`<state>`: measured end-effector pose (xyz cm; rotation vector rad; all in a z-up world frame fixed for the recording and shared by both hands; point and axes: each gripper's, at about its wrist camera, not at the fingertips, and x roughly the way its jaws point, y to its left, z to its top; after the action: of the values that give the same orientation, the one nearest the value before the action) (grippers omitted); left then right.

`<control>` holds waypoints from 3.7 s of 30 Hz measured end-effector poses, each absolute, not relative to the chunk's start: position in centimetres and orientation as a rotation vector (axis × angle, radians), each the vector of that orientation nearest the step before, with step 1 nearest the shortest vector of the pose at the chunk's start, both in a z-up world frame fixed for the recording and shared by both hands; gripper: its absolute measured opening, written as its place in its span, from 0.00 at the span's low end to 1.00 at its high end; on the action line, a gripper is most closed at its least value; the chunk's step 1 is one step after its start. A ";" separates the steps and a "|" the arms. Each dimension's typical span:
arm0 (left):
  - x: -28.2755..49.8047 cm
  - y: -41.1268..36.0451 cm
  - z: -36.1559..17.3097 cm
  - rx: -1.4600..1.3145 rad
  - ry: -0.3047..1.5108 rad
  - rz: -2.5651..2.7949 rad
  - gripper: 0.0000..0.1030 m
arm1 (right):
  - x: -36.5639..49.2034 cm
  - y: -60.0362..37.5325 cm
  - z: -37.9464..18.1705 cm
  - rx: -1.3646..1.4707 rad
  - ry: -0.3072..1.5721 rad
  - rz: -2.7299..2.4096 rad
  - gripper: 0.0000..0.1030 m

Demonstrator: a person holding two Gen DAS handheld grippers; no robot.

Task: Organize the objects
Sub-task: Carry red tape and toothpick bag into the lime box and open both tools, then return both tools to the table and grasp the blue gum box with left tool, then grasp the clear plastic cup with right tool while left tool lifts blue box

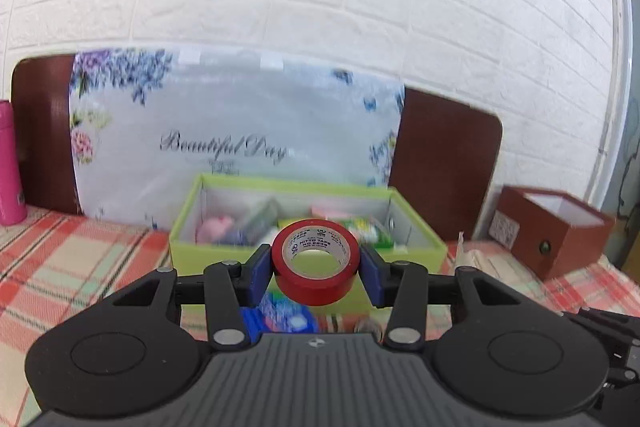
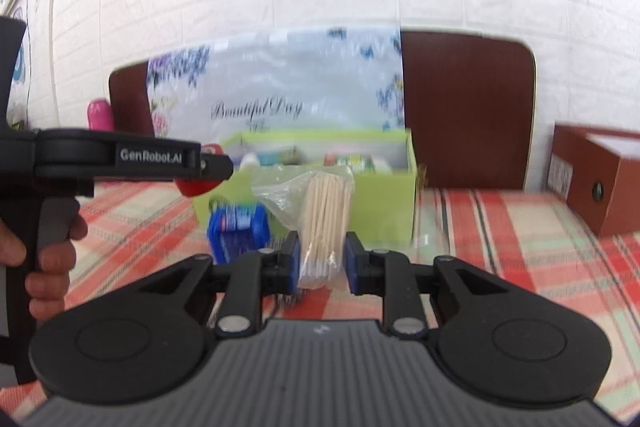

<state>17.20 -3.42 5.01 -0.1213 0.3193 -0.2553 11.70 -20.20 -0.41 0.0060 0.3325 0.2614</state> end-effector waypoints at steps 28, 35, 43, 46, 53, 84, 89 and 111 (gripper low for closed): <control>30.8 -4.1 2.8 -0.275 0.329 -0.259 0.67 | 28.2 -17.6 -3.2 -0.120 0.279 0.132 0.32; 30.2 -3.2 3.5 -0.325 0.367 -0.228 0.80 | 26.7 -17.8 -3.3 -0.124 0.224 0.081 0.83; 29.5 -3.7 3.7 -0.288 0.429 -0.238 0.80 | 26.2 -18.2 -2.5 -0.118 0.225 0.088 1.00; 28.9 -3.6 4.1 -0.301 0.437 -0.240 0.80 | 25.9 -18.5 -1.8 -0.100 0.223 0.095 1.00; 26.1 -3.8 5.5 -0.317 0.391 -0.281 0.80 | 23.3 -19.1 0.2 -0.102 0.179 0.085 1.00; 25.6 -4.1 0.5 -0.005 0.603 -0.260 0.80 | 23.8 -24.4 -5.6 -0.122 0.555 0.085 0.89; 25.7 -4.0 0.5 0.050 0.603 -0.247 0.80 | 23.7 -23.5 -6.1 -0.134 0.580 0.148 0.81; 26.6 -4.8 -1.7 0.064 0.649 -0.309 0.73 | 24.3 -23.1 -6.9 -0.182 0.656 0.152 0.54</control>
<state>26.60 -4.81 -1.74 0.0641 0.6490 -0.3095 24.29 -23.10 -6.93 -0.1816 0.6555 0.1520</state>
